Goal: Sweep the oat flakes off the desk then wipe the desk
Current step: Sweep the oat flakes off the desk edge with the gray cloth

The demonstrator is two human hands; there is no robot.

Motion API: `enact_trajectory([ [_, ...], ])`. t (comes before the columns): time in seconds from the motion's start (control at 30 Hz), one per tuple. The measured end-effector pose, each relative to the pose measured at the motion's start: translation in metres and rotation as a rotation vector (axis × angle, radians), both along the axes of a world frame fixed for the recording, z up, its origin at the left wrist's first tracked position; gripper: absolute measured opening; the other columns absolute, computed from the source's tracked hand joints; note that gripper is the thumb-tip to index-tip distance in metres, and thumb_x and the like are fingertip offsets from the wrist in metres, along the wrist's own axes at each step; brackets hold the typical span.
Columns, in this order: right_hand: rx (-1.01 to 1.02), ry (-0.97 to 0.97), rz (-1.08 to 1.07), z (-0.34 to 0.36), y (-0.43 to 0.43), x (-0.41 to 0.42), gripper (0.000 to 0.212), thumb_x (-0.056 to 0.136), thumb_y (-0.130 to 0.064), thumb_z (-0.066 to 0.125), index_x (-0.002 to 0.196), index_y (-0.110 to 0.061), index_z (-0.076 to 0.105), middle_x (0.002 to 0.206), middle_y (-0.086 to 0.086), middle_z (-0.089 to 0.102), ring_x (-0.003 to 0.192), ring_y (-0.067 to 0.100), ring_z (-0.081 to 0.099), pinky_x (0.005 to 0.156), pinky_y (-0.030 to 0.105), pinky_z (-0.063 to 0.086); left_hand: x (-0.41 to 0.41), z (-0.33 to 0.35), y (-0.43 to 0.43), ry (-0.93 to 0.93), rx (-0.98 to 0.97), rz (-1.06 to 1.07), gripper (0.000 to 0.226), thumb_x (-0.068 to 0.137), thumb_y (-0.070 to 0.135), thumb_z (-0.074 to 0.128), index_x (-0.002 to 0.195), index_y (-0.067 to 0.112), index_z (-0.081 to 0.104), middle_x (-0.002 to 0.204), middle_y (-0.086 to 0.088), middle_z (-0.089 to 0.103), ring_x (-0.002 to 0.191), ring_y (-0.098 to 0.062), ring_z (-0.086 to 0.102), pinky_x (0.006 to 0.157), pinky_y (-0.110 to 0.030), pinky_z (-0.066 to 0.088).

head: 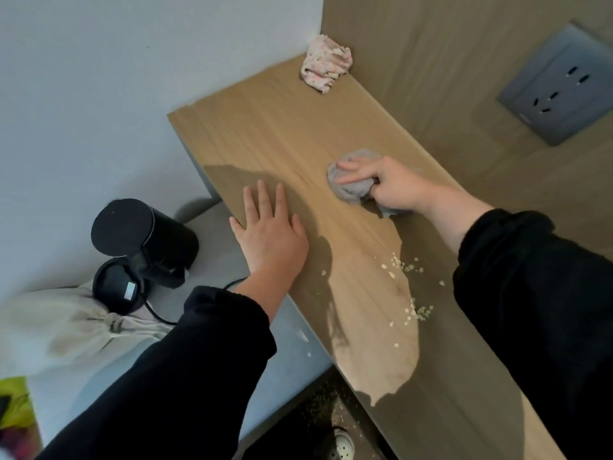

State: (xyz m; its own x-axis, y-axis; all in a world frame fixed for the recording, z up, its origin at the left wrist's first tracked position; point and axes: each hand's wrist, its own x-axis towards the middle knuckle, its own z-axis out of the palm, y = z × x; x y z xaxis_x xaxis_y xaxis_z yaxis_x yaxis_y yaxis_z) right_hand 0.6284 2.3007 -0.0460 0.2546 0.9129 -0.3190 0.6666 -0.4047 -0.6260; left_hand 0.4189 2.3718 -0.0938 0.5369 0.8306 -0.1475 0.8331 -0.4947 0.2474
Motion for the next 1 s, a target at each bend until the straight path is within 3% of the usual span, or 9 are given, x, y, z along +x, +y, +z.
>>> enact_trajectory([
  [0.2, -0.129, 0.194, 0.268, 0.007, -0.060, -0.027, 0.077, 0.071, 0.029, 0.034, 0.110, -0.028, 0.067, 0.129, -0.015, 0.052, 0.133, -0.003, 0.036, 0.111, 0.006, 0.018, 0.000, 0.002, -0.001, -0.056, -0.007, 0.028, 0.058, 0.099, 0.038, 0.027, 0.154, 0.027, 0.012, 0.162, 0.001, -0.003, 0.148, -0.020, -0.010, 0.117, -0.057, 0.007],
  [0.3, -0.091, 0.180, 0.095, 0.042, -0.071, 0.003, 0.062, 0.083, 0.025, 0.040, 0.109, -0.022, 0.070, 0.126, -0.014, 0.055, 0.120, -0.009, 0.043, 0.101, -0.002, 0.025, -0.001, 0.002, -0.001, -0.070, -0.006, 0.028, 0.058, 0.098, 0.038, 0.026, 0.154, 0.028, 0.012, 0.163, 0.001, -0.002, 0.148, -0.020, -0.010, 0.117, -0.057, 0.007],
  [0.47, -0.082, -0.025, -0.116, 0.049, -0.100, 0.060, 0.048, 0.088, 0.014, 0.052, 0.120, -0.018, 0.067, 0.139, -0.005, 0.052, 0.133, 0.007, 0.040, 0.091, -0.011, 0.015, 0.000, 0.002, 0.000, -0.062, 0.003, 0.026, 0.058, 0.098, 0.038, 0.026, 0.153, 0.027, 0.015, 0.163, 0.001, 0.000, 0.148, -0.020, -0.008, 0.117, -0.057, 0.009],
  [0.53, -0.105, -0.068, -0.170, 0.021, -0.118, 0.052, 0.048, 0.090, 0.006, 0.055, 0.132, -0.016, 0.059, 0.151, 0.000, 0.040, 0.140, 0.011, 0.030, 0.106, -0.002, 0.008, 0.000, 0.001, 0.000, -0.061, 0.006, 0.028, 0.058, 0.098, 0.038, 0.027, 0.153, 0.028, 0.015, 0.162, 0.001, 0.001, 0.148, -0.019, -0.008, 0.116, -0.058, 0.009],
  [0.6, -0.013, -0.142, -0.247, -0.007, -0.132, 0.034, 0.051, 0.091, 0.002, 0.056, 0.139, -0.016, 0.051, 0.155, 0.003, 0.032, 0.146, 0.018, 0.022, 0.120, 0.024, 0.005, 0.000, 0.000, 0.001, -0.068, 0.005, 0.030, 0.058, 0.097, 0.038, 0.029, 0.153, 0.028, 0.017, 0.162, 0.000, 0.003, 0.148, -0.019, -0.007, 0.116, -0.058, 0.010],
  [0.77, 0.146, -0.169, -0.233, -0.025, -0.142, -0.022, 0.059, 0.085, 0.006, 0.055, 0.136, -0.023, 0.055, 0.151, -0.004, 0.040, 0.145, 0.018, 0.025, 0.122, 0.042, 0.007, 0.001, 0.001, 0.001, -0.063, 0.005, 0.028, 0.059, 0.096, 0.038, 0.030, 0.153, 0.030, 0.016, 0.162, 0.000, 0.002, 0.148, -0.022, -0.006, 0.116, -0.058, 0.011],
  [0.83, 0.155, -0.137, -0.165, -0.024, -0.147, -0.047, 0.064, 0.081, 0.011, 0.053, 0.135, -0.024, 0.056, 0.149, -0.004, 0.042, 0.144, 0.014, 0.027, 0.122, 0.040, 0.008, 0.000, 0.001, 0.001, -0.065, 0.003, 0.028, 0.059, 0.096, 0.038, 0.029, 0.153, 0.030, 0.016, 0.162, 0.000, 0.001, 0.148, -0.022, -0.007, 0.116, -0.059, 0.010],
  [0.93, 0.147, -0.086, -0.072, -0.015, -0.157, -0.087, 0.070, 0.077, 0.018, 0.047, 0.133, -0.022, 0.057, 0.145, -0.010, 0.042, 0.137, 0.002, 0.027, 0.119, 0.022, 0.003, 0.000, 0.001, 0.001, -0.067, -0.001, 0.030, 0.059, 0.096, 0.038, 0.028, 0.153, 0.029, 0.016, 0.162, 0.000, 0.001, 0.148, -0.021, -0.007, 0.116, -0.059, 0.009],
  [1.0, 0.117, 0.019, -0.049, -0.002, -0.164, -0.102, 0.073, 0.077, 0.022, 0.042, 0.132, -0.025, 0.057, 0.142, -0.018, 0.037, 0.134, -0.004, 0.025, 0.121, 0.023, 0.010, 0.000, 0.001, 0.000, -0.064, 0.002, 0.029, 0.059, 0.097, 0.038, 0.028, 0.153, 0.028, 0.016, 0.162, 0.000, 0.001, 0.148, -0.021, -0.008, 0.116, -0.059, 0.009],
])
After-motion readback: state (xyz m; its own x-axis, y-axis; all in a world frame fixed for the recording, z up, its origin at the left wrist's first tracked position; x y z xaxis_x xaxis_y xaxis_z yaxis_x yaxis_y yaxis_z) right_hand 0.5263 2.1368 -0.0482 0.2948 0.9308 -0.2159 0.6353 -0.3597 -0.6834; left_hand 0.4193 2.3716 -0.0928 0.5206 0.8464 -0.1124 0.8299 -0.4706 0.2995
